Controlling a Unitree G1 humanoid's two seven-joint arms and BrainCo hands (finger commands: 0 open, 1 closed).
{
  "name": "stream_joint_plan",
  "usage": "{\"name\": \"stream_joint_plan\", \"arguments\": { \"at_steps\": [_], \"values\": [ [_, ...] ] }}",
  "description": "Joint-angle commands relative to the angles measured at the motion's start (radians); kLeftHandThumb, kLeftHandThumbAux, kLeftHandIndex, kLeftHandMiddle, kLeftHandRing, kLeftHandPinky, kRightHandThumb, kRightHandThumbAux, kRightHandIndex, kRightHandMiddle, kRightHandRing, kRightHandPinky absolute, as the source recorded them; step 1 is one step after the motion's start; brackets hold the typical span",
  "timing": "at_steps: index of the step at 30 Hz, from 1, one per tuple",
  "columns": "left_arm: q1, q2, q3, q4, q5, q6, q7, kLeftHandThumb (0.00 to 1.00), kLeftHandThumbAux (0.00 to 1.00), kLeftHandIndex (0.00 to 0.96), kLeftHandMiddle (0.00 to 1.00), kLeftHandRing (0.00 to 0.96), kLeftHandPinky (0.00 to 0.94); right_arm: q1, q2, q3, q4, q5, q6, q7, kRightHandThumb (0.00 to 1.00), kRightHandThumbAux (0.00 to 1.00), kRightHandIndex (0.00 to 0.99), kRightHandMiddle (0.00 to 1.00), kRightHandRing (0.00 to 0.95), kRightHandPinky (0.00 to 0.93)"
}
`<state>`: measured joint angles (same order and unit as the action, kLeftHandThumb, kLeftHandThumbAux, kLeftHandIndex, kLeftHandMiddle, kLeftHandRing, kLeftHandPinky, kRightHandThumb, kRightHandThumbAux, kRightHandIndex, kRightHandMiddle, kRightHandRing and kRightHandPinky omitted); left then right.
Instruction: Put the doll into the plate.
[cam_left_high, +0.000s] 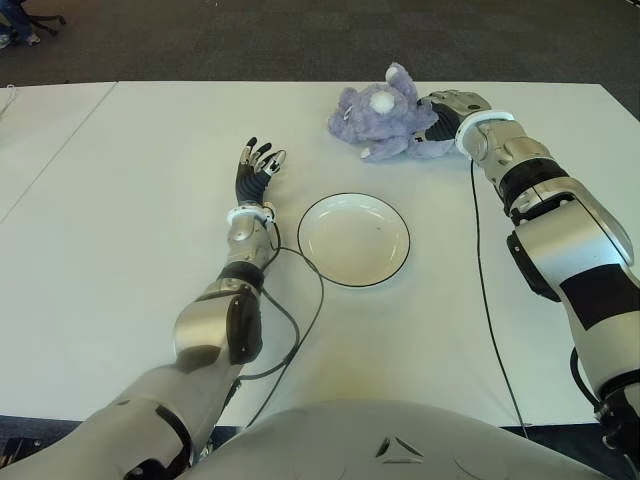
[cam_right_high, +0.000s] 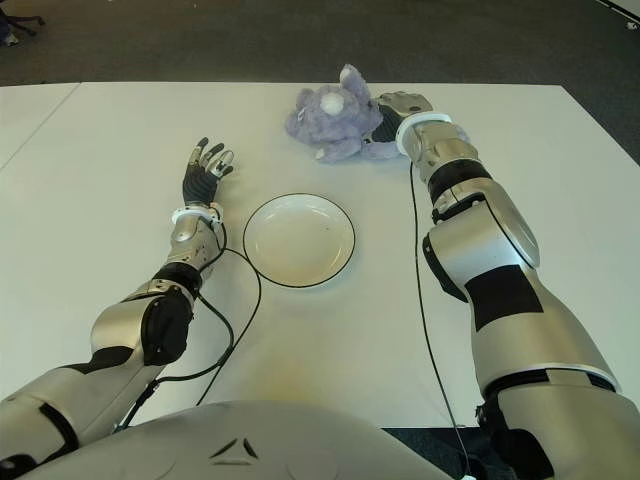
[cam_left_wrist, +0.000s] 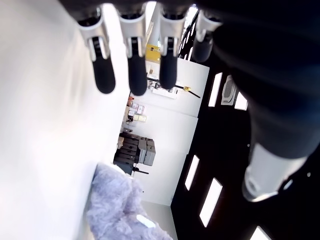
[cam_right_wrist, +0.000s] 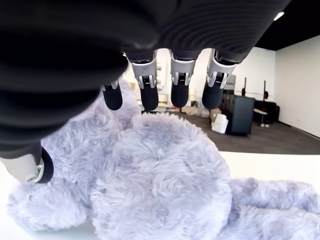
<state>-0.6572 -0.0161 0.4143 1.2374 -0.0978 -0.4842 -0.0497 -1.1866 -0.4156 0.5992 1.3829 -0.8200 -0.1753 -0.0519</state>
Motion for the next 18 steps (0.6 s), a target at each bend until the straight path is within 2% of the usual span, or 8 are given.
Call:
{"name": "stream_joint_plan", "arguments": {
  "at_steps": [1,17,18],
  "values": [
    [0.164,-0.038,0.022,0.124,-0.021,0.170,0.001,0.022,0.702,0.074,0.198,0.227,0.258,0.002,0.020,-0.013,0.014,0.009,-0.005,-0.002,0.426,0.441,0.000,0.000,0.000,0.000],
    [0.164,-0.041,0.025,0.124,-0.023,0.167,-0.004,0.012,0.700,0.078,0.202,0.228,0.245,0.048,0.049,-0.073,0.013,0.046,-0.013,-0.015,0.402,0.461,0.000,0.000,0.000,0.001],
    [0.165,-0.041,0.025,0.124,-0.023,0.167,-0.005,0.012,0.697,0.074,0.199,0.224,0.241,0.055,0.047,-0.076,0.013,0.047,-0.016,-0.019,0.392,0.462,0.000,0.000,0.000,0.046]
  ]
}}
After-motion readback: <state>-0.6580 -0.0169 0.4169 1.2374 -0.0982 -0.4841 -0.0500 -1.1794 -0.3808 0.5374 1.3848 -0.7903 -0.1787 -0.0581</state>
